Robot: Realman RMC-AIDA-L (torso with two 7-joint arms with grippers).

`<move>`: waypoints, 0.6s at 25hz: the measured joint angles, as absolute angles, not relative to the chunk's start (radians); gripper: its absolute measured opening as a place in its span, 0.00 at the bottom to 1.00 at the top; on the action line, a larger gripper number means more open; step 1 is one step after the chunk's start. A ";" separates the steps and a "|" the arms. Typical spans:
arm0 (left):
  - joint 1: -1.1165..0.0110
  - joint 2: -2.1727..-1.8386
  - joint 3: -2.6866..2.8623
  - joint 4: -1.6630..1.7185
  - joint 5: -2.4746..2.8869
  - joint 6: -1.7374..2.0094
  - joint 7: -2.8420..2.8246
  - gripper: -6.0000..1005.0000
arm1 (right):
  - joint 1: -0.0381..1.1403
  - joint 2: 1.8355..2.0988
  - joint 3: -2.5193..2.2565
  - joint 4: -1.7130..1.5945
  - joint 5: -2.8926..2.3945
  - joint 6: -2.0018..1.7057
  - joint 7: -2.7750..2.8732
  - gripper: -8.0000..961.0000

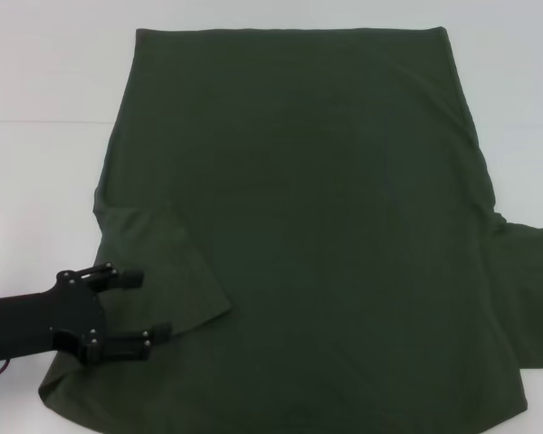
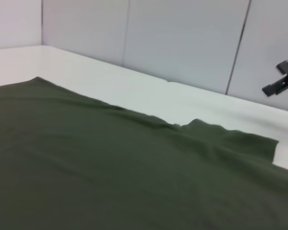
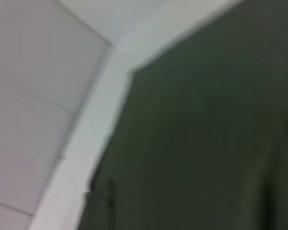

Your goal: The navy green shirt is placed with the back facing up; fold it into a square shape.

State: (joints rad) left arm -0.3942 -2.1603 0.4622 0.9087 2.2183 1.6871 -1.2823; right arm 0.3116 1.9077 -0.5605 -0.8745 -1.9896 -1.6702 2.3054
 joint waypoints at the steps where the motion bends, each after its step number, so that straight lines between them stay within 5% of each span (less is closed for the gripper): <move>1: -0.395 -2.161 0.463 0.912 2.215 1.700 -1.282 0.90 | 0.324 1.903 -0.526 -0.900 -2.051 -1.686 2.363 0.92; 6: -0.398 -2.161 0.469 0.915 2.205 1.732 -1.282 0.90 | 0.404 1.878 -0.387 -0.945 -2.334 -1.774 2.548 0.92; 15: -0.407 -2.159 0.471 0.904 2.214 1.738 -1.294 0.90 | 0.517 1.871 -0.390 -0.996 -2.628 -1.768 2.645 0.92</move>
